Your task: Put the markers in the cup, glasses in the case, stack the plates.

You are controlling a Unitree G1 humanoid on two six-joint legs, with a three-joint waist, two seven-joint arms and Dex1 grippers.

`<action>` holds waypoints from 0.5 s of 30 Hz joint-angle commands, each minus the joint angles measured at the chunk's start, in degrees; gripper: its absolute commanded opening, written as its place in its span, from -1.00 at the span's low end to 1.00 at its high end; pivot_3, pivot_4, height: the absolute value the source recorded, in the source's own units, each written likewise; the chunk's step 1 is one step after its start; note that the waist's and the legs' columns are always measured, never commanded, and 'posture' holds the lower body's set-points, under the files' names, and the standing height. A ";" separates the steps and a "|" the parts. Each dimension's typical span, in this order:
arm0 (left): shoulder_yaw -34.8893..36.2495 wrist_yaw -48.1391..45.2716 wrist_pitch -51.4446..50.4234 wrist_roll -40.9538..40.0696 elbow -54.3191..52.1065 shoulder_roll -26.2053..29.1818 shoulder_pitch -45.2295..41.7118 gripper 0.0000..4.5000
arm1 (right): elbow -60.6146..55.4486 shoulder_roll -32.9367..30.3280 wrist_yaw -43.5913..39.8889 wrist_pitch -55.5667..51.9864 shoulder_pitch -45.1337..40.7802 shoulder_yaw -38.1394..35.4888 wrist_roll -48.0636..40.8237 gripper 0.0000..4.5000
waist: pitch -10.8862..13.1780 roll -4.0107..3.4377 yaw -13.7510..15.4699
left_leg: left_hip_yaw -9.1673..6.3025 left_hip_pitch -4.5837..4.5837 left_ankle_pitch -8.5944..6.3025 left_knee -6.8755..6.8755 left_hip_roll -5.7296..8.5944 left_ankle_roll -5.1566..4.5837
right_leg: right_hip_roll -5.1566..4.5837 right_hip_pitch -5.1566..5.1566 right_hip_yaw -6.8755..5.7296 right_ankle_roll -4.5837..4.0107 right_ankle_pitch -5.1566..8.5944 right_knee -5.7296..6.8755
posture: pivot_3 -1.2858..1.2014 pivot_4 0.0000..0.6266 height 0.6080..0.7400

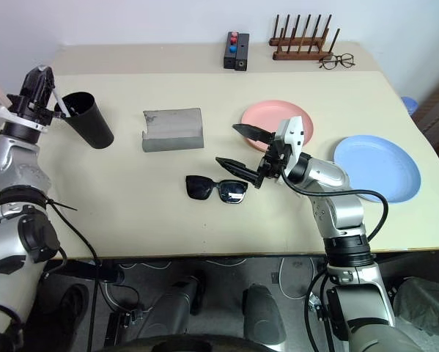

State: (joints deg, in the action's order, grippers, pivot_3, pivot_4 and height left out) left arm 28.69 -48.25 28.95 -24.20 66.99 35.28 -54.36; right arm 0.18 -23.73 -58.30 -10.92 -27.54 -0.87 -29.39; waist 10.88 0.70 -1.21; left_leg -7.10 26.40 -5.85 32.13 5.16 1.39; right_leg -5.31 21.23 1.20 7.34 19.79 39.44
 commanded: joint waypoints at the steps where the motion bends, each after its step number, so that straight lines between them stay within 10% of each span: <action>1: 0.40 0.11 0.96 -0.10 -1.00 1.19 -2.03 0.42 | -2.32 -0.59 0.06 0.61 -0.33 -0.53 0.07 1.00 | 0.00 0.00 0.01 | 0.00 0.00 0.00 0.00 0.00 0.00 | 0.00 0.00 0.00 0.00 0.00 0.00 | 0.03 -0.52 1.00; 4: -0.38 -0.83 0.51 0.15 -2.12 1.14 -2.69 0.96 | -2.02 -0.52 0.00 0.81 -0.49 -0.45 0.25 1.00 | 0.00 0.00 0.06 | 0.00 0.00 0.00 0.01 0.00 0.00 | 0.00 -0.01 0.00 0.00 0.00 0.00 | 0.03 -0.52 1.00; 15: -12.24 -17.05 -23.80 0.21 -20.68 -1.22 -1.41 0.96 | 0.99 -4.18 -2.65 1.31 -0.53 -2.57 0.32 1.00 | 0.00 0.00 -0.01 | 0.00 0.00 0.00 0.03 0.00 0.00 | 0.02 -0.07 -0.01 0.00 0.00 -0.01 | 0.03 -0.52 1.00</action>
State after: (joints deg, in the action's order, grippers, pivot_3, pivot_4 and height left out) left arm 18.63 -63.12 8.48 -24.64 48.92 33.63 -55.31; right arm 1.02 -26.81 -60.27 -10.73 -27.53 -1.68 -28.88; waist 10.88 0.70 -1.22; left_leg -7.11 26.39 -5.85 32.15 5.15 1.39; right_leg -5.27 21.15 1.20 7.34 19.80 39.44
